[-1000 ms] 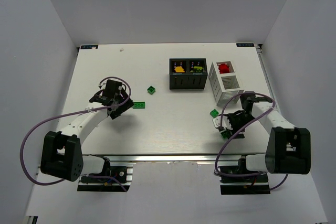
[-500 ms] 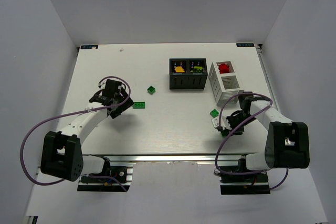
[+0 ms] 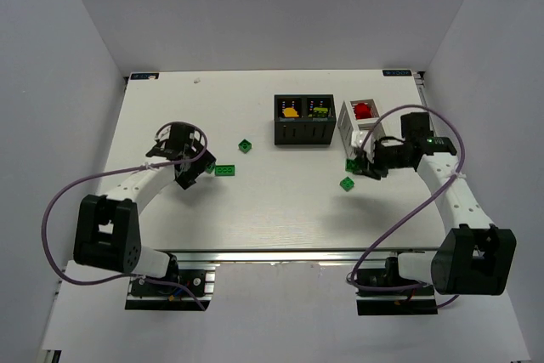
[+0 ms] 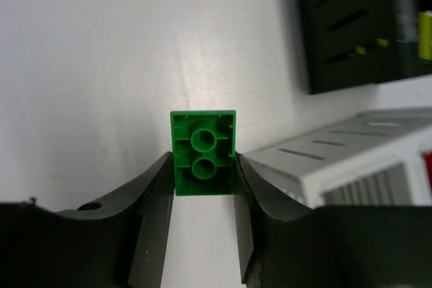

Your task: Sort the legos into containers by color

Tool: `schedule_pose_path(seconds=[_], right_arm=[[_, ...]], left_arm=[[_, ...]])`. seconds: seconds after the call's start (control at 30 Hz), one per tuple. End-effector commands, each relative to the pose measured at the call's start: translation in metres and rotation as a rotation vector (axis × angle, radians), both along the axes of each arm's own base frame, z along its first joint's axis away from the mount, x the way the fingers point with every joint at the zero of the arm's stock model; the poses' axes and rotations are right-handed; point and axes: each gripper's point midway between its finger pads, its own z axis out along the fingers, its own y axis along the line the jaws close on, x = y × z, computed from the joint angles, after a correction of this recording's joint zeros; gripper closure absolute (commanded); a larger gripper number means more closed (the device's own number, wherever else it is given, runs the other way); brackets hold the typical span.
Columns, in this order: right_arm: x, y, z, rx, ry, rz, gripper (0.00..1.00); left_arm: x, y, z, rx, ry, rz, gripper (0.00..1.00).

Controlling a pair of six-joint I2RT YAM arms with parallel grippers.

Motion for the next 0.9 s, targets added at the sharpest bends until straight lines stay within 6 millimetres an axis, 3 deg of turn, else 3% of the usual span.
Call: schedule_pose_path(seconds=[0.0, 0.1, 0.27, 0.3, 0.4, 0.7, 0.87], right_arm=[[0.043, 0.010, 0.060, 0.182, -0.030, -0.227, 0.99], [0.074, -0.006, 0.079, 0.184, -0.075, -0.384, 0.98], [0.109, -0.036, 0.074, 0.161, -0.056, -0.546, 0.96], [0.117, -0.043, 0.083, 0.174, -0.068, -0.570, 0.97], [0.131, -0.051, 0.083, 0.163, -0.067, -0.608, 0.96], [0.140, -0.064, 0.046, 0.067, -0.012, -0.629, 0.83], [0.139, -0.067, 0.030, 0.039, 0.017, -0.635, 0.63]], left_arm=[[0.025, -0.005, 0.018, -0.037, -0.048, 0.021, 0.13], [0.030, -0.007, 0.013, -0.038, -0.029, 0.018, 0.13], [0.030, -0.007, 0.014, -0.047, -0.038, 0.018, 0.13], [0.029, -0.007, 0.014, -0.047, -0.038, 0.018, 0.13], [0.027, -0.005, 0.012, -0.047, -0.039, 0.021, 0.13], [0.026, 0.001, 0.011, -0.047, -0.039, 0.032, 0.13], [0.029, 0.000, 0.009, -0.049, -0.034, 0.026, 0.13]])
